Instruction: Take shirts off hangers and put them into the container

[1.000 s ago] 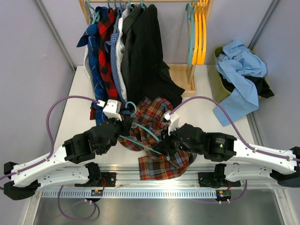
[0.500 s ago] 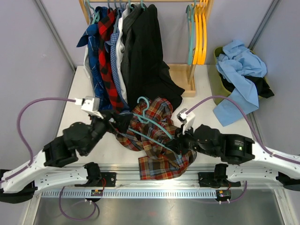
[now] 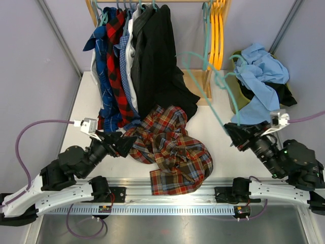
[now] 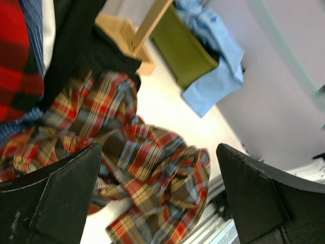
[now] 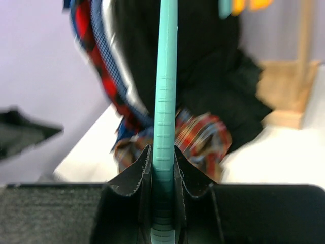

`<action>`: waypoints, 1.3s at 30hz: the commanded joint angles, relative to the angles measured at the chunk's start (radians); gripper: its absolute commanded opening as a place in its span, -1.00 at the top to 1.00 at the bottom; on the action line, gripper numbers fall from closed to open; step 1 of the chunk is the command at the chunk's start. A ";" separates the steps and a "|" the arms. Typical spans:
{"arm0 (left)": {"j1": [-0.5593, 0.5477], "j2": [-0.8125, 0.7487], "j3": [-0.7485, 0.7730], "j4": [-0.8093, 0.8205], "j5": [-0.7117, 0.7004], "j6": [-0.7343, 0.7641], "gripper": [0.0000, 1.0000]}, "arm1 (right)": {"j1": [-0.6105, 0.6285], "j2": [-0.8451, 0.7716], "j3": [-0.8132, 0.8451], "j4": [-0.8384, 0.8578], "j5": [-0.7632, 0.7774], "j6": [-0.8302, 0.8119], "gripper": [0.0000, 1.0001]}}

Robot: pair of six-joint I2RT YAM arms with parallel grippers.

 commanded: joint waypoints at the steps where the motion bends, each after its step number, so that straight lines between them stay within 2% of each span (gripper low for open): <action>1: -0.003 -0.030 -0.041 0.014 0.044 -0.057 -0.98 | 0.005 -0.003 -0.003 0.179 0.221 -0.146 1.00; 7: -0.001 -0.013 -0.077 0.040 0.066 -0.069 -0.98 | 0.006 0.238 0.086 0.284 0.290 -0.281 1.00; 11: -0.001 0.002 -0.083 0.053 0.086 -0.066 -0.98 | -0.009 0.353 0.130 0.394 0.244 -0.376 1.00; 14: -0.003 0.008 -0.092 0.073 0.092 -0.060 -0.98 | -0.090 0.420 0.190 0.388 0.156 -0.372 1.00; 18: -0.003 0.007 -0.104 0.086 0.101 -0.061 -0.98 | -0.343 0.531 0.287 0.306 -0.051 -0.266 1.00; 21: -0.003 -0.002 -0.112 0.084 0.107 -0.066 -0.98 | -0.426 0.620 0.348 0.296 -0.167 -0.252 1.00; 25: -0.001 -0.022 -0.121 0.079 0.107 -0.070 -0.98 | -0.605 0.733 0.475 0.261 -0.381 -0.209 1.00; 31: -0.001 -0.041 -0.120 0.072 0.104 -0.072 -0.98 | -0.760 0.910 0.650 0.198 -0.582 -0.163 1.00; 39: -0.003 -0.059 -0.117 0.058 0.101 -0.069 -0.98 | -0.872 1.068 0.812 0.157 -0.675 -0.152 1.00</action>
